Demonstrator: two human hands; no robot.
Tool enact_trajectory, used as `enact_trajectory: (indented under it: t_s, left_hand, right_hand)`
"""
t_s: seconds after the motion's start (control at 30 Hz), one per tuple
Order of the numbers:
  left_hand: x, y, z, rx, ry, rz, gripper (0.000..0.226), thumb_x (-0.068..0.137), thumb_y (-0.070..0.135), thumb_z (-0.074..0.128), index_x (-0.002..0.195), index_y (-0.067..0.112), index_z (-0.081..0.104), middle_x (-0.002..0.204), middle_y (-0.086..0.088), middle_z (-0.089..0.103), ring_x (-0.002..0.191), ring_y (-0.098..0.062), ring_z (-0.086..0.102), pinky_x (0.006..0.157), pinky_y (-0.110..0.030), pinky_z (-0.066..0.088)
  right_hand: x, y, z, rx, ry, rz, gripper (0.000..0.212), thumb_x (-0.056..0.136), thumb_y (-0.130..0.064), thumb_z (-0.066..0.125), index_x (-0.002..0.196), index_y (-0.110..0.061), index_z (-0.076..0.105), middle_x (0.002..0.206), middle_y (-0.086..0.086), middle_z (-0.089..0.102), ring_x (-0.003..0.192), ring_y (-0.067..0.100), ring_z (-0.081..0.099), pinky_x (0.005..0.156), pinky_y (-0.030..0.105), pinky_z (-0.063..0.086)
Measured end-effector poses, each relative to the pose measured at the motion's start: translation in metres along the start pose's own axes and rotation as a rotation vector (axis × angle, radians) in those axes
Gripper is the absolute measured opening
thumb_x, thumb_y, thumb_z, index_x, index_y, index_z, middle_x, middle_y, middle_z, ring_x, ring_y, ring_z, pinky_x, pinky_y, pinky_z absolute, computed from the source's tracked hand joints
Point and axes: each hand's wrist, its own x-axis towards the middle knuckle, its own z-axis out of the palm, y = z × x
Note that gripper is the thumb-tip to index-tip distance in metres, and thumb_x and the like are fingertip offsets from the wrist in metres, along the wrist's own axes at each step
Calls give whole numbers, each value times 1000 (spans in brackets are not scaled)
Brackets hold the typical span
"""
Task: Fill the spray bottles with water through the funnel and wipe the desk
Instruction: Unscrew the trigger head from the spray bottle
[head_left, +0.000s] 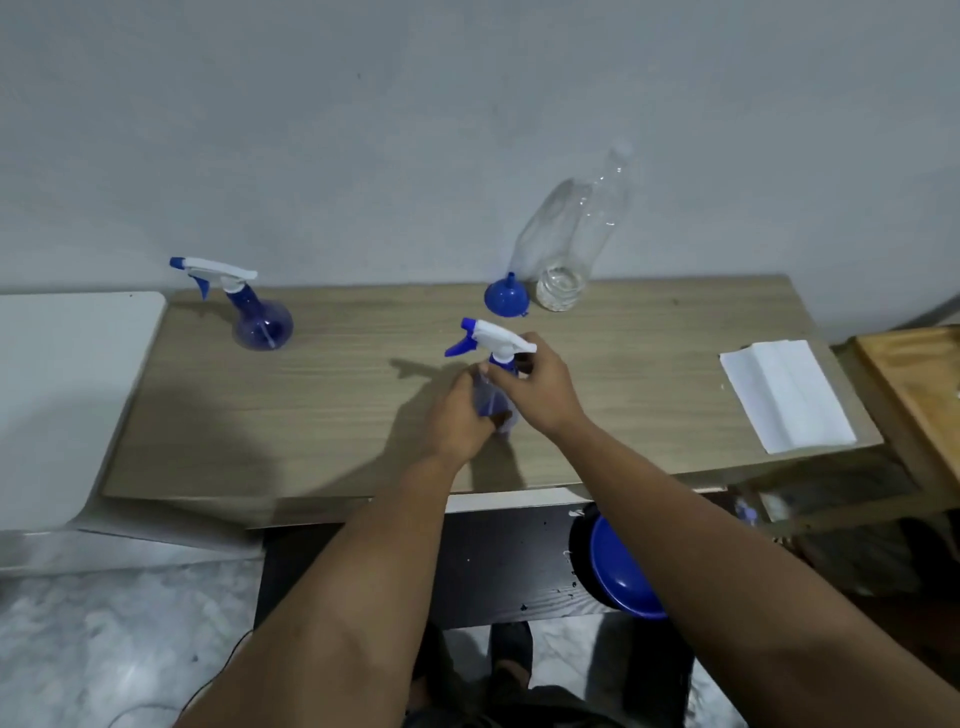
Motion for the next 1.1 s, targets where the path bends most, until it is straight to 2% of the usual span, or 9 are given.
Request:
enact_trajectory:
  t_s: [0.17,0.3,0.4,0.53,0.67,0.77,0.87,0.97,1.1]
  left_hand:
    - [-3,-3,8,28,20,1,56,71,29,88,116,25,55,109,7,68,94,-14,66,78,-29,51]
    - [-6,-4,9,116,24,-10,45,83,14,70,125,23,54,112,1,68,99,-23,66,79,-33,51]
    - [-10,-2,6,166,11,-1,37,88,13,65,123,21,56,103,7,64,87,-17,61,60,-9,37]
    - [-13,5,1,198,2,84,36,90,15,68,124,20,59,102,9,62,88,-12,58,54,-3,34]
    - [-24,21,-2,168,-27,59,31,91,11,68,121,13,60,96,7,56,71,-6,48,55,2,36]
    - [-9,-5,7,113,-10,23,34,85,12,72,117,17,63,97,10,66,87,-12,64,61,-5,41]
    - [-4,-12,11,13,-27,11,37,76,21,74,111,28,66,96,11,73,89,-9,69,75,-30,58]
    - [-3,-14,13,-27,-61,21,35,73,28,80,106,30,68,94,12,74,88,-5,70,75,-26,58]
    - [-2,-19,16,-85,-93,22,45,69,40,78,111,31,66,98,11,75,93,-13,72,81,-41,59]
  right_hand:
    - [-12,9,1,42,-21,-19,29,87,-21,84,97,-10,58,80,-10,64,73,5,58,69,21,49]
    - [-17,13,2,86,-11,-35,28,86,-21,84,97,-12,60,81,-11,63,77,12,59,70,30,52]
    - [-17,15,4,121,-5,-28,25,86,-21,83,103,-13,66,88,-5,70,84,23,67,76,37,55]
    - [-17,15,3,145,-23,-15,30,87,-16,81,115,-14,72,103,2,77,99,20,73,87,35,58]
    - [-20,7,4,126,3,38,41,81,-27,86,109,-15,58,95,-4,73,88,14,70,75,35,60]
    - [-16,3,-1,127,-35,22,28,82,-20,78,105,-15,62,95,1,73,85,11,66,79,33,55]
    - [-16,0,-6,120,-109,40,33,84,-13,79,112,-14,62,100,6,73,86,10,66,76,25,54]
    - [-14,-1,-10,109,-111,31,32,81,-11,77,110,-8,64,99,12,73,82,9,64,76,25,53]
    - [-14,-3,-14,80,-159,51,39,85,0,75,121,-8,62,98,1,70,83,6,63,78,26,54]
